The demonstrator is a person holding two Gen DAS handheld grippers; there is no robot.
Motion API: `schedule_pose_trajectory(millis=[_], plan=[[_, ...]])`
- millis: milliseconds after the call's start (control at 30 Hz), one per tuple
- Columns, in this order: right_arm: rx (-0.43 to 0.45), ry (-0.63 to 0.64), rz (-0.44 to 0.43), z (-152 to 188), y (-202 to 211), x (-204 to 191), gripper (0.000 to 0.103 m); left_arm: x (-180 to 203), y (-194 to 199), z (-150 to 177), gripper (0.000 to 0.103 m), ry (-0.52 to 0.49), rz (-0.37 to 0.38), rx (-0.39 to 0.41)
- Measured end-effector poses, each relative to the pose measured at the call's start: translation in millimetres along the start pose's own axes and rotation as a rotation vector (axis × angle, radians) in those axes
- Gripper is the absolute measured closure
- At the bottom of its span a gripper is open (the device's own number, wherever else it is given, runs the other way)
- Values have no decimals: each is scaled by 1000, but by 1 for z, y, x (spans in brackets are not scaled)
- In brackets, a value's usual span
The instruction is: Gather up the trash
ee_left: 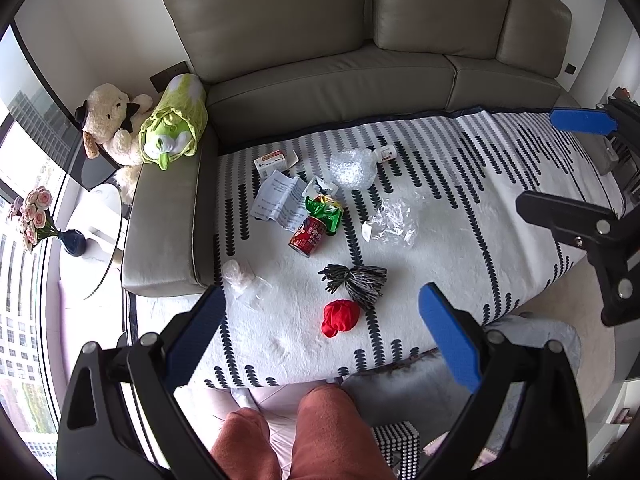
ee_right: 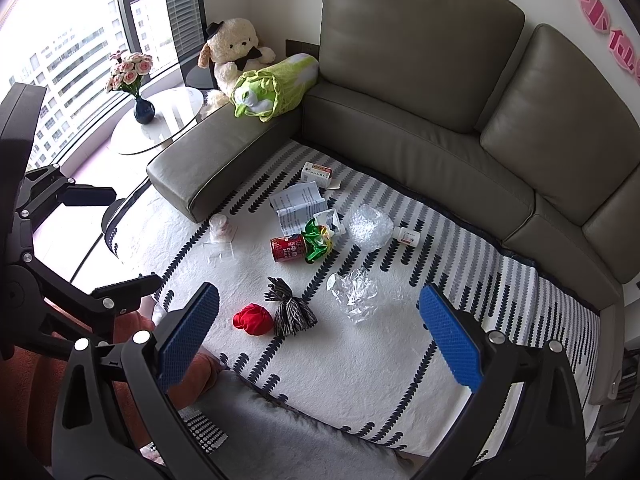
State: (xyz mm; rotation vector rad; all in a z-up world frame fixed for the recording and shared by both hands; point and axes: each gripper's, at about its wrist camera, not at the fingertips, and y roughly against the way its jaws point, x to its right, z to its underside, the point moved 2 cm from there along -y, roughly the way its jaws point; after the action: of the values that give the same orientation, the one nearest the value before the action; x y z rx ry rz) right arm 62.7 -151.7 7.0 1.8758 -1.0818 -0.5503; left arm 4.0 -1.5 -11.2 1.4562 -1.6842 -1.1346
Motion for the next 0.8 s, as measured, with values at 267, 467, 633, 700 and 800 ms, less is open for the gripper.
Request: schedule_pose_trajectory(millis=[267,467,633,700,800], plan=[[-1,-1,-2,-1,-1,0,7,0,0,0,6,1,2,-4],[-3,-1,1,-1,-2,0,7,-2,-2,3,6,2,4,-7],[-3,-1,1,-1,-2,0,7,-4,-5,3,6,1,5,-10],[-3,-1,1,-1,-2,0,7,-4,-5,4,6,2,6,-11],[-2,-1,0,-1,-1,-1,7,-4,-5,4,6,2,5,-7]])
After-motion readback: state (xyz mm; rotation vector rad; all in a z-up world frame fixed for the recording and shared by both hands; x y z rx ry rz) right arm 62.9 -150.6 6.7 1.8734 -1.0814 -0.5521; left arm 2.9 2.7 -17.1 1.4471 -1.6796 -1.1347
